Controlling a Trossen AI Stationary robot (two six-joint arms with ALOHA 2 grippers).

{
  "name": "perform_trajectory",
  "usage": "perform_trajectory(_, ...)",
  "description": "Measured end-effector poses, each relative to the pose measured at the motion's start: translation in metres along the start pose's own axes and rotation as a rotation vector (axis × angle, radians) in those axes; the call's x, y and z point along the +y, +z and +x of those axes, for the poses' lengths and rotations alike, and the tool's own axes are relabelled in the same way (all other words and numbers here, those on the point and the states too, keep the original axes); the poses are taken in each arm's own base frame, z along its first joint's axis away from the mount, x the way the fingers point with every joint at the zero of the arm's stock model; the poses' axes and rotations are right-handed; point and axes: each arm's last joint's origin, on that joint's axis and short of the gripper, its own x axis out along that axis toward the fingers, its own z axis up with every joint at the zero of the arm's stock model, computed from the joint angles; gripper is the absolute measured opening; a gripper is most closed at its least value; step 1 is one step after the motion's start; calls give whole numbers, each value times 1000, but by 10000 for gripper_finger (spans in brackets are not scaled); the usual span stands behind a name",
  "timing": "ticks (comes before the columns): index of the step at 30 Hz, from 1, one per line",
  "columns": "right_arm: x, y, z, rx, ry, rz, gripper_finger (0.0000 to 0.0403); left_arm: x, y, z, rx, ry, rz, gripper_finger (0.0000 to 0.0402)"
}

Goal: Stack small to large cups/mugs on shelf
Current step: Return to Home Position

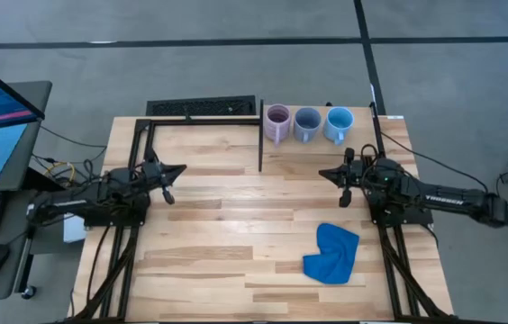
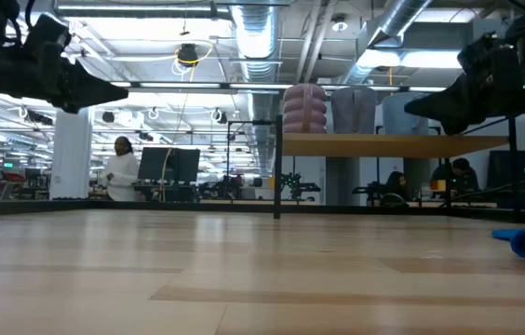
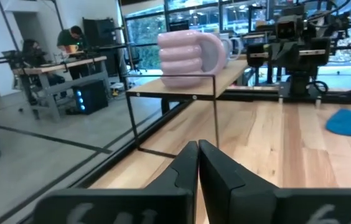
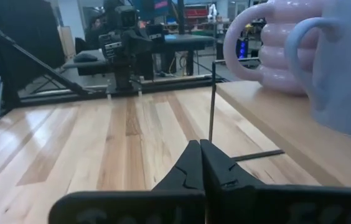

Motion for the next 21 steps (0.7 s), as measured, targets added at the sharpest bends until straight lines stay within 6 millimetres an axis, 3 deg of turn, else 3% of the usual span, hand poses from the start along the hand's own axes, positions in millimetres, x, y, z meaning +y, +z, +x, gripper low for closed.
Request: perform_trajectory(21, -14, -2, -4, 17, 9, 2, 2, 14, -4, 3, 33, -1, -10, 2)
